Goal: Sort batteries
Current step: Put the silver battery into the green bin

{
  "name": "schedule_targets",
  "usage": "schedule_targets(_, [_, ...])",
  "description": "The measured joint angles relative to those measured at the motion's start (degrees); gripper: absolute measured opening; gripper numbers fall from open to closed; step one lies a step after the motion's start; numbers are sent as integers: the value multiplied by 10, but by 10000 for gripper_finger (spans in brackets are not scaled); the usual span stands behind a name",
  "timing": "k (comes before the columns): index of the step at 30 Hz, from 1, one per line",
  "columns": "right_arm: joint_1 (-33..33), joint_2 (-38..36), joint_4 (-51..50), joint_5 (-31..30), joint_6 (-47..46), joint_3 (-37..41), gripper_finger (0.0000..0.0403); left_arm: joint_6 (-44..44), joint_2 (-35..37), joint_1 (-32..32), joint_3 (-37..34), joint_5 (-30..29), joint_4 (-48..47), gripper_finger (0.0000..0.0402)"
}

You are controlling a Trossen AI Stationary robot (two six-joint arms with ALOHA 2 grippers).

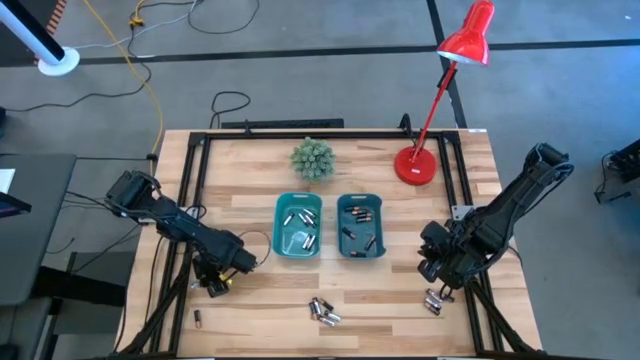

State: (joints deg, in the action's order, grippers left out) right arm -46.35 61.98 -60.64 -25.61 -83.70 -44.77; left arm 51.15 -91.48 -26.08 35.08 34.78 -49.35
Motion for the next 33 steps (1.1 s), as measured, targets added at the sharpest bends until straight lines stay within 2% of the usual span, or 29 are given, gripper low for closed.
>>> schedule_targets(5, [0, 0, 0, 0, -3, 0, 93, 5, 0, -20, -5, -1, 6, 108])
schedule_targets(10, [0, 0, -2, 0, -3, 0, 93, 4, 0, -25, -6, -7, 3, 40])
schedule_targets(18, [0, 0, -2, 0, -3, 0, 93, 30, 9, -26, -6, -24, 6, 38])
schedule_targets(25, [0, 0, -6, 0, 1, 0, 93, 79, 90, -26, 16, -136, -8, 38])
schedule_targets(30, [0, 0, -6, 0, 2, 0, 93, 139, 189, -17, 33, -202, -54, 38])
schedule_targets(33, [0, 0, -6, 0, 2, 0, 93, 172, 255, -1, 47, -264, -69, 38])
